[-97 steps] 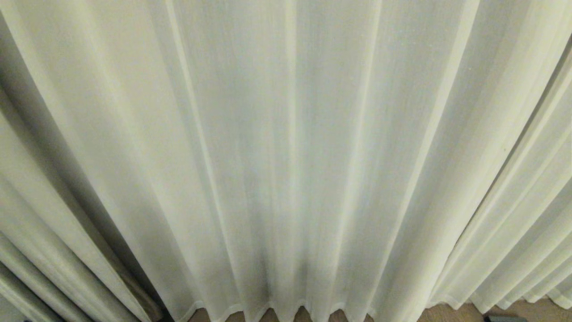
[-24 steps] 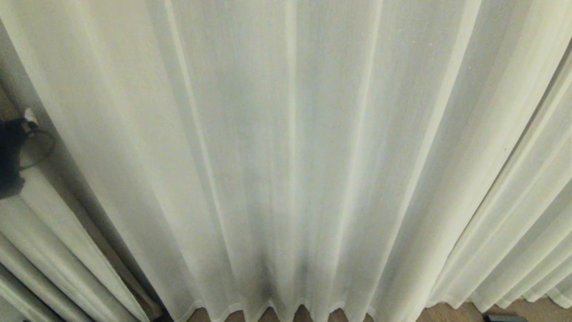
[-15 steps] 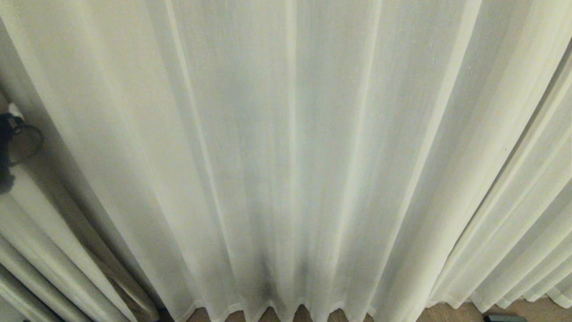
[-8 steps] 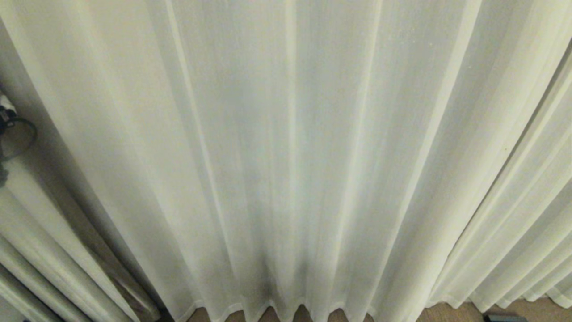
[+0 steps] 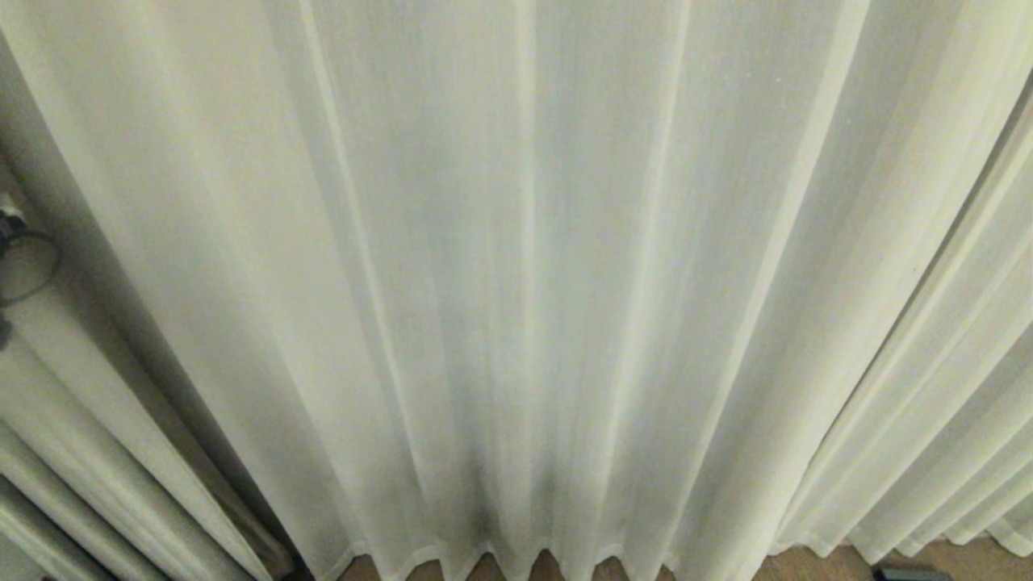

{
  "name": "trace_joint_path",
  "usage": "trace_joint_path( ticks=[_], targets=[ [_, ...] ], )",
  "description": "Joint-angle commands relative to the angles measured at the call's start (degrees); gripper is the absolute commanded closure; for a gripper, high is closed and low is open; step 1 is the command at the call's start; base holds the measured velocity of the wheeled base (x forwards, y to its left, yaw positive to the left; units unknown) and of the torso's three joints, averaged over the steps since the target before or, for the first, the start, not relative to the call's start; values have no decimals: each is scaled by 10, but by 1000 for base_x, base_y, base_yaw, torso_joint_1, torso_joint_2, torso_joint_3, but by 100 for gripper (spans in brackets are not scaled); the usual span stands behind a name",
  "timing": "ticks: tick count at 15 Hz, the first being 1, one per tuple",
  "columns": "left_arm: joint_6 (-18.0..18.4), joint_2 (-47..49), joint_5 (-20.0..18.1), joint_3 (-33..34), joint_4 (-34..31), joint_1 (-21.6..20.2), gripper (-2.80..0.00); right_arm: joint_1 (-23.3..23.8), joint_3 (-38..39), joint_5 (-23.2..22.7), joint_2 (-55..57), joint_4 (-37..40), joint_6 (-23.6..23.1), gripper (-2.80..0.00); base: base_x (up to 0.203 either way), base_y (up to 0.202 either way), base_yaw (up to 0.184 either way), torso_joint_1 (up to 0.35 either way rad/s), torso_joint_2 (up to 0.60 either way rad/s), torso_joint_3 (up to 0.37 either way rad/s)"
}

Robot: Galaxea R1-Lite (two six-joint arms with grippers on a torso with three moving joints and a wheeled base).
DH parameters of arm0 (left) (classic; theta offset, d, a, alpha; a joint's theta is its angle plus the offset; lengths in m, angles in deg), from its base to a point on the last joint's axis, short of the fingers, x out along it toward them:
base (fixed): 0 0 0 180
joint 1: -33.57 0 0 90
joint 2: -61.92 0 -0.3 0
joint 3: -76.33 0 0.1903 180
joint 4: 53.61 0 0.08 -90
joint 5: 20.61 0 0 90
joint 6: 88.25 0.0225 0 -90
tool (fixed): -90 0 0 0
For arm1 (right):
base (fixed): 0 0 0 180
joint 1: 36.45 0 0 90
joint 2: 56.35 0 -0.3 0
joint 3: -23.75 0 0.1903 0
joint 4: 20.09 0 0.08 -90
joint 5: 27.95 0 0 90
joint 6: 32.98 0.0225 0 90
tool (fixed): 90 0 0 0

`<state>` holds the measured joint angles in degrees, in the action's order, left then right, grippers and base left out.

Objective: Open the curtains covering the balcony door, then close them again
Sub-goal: Close the outer curtains on both sides

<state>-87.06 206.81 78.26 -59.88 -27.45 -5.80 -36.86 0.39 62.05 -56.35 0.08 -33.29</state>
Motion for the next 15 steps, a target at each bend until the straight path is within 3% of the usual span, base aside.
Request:
trace_joint_path(
  ticks=[1,8,15],
  targets=[
    [0,11,0,0,3,8,-280,0,0,0,0,-1,0,0,0,0,0,0,0,0],
    [-3,29,-8,-8,3,48,-280,0,0,0,0,-1,0,0,0,0,0,0,0,0],
    [-3,29,-9,-9,3,34,-280,0,0,0,0,-1,0,0,0,0,0,0,0,0]
  ],
)
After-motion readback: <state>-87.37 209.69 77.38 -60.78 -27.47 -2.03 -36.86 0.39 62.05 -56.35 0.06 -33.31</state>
